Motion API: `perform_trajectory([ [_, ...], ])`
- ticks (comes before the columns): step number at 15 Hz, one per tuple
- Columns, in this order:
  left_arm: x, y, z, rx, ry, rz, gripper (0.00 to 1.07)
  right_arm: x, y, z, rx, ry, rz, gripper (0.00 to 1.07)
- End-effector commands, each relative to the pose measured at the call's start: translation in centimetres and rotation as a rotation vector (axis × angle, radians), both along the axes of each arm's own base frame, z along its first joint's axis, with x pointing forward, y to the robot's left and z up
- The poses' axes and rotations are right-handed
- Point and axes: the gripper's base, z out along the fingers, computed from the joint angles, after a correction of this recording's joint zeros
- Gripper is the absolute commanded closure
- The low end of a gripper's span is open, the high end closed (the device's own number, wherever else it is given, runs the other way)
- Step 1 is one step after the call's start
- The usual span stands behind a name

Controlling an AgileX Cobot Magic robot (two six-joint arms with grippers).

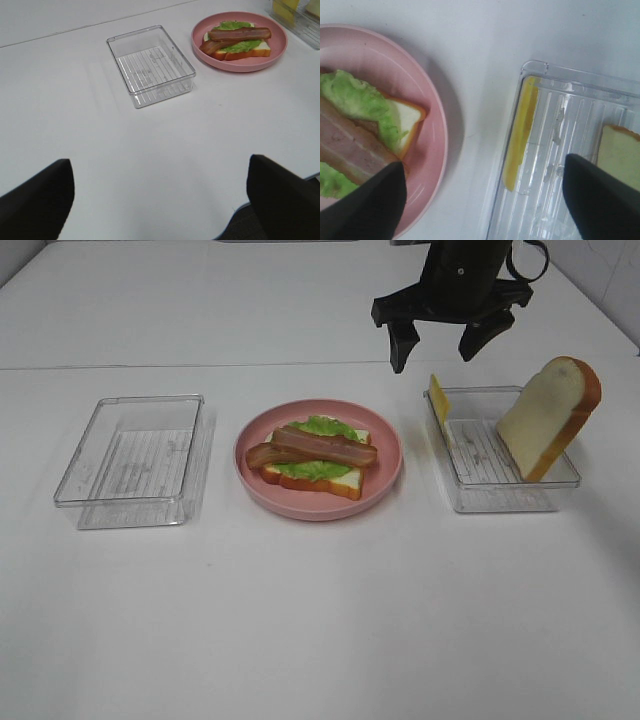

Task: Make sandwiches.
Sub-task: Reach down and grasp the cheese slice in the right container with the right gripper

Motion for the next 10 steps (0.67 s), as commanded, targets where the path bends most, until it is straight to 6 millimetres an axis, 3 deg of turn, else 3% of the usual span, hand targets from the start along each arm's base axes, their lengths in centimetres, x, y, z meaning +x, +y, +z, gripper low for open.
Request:
perform_trajectory([
  [1, -0.3, 0.0, 0.0, -0.011, -0.027, 0.001, 0.18, 1.0, -0.9, -1.3, -0.007, 0.032, -0.038, 0.3],
  [5, -0.3, 0.0, 0.0, -0.011, -0.027, 0.001, 0.18, 2.2, -2.5, -4.2, -0.019, 0.071, -0.074, 0.36],
  [8, -0.3, 0.0, 0.0, -0.012, -0.027, 0.001, 0.18, 2.6, -2.7, -5.3, -0.004, 0.071, -0.082, 0.39],
  [10, -0.3, 0.0, 0.0, -0.012, -0.027, 0.001, 0.18, 3.0, -2.6, -5.7, 0.002, 0.043, -0.081, 0.49],
])
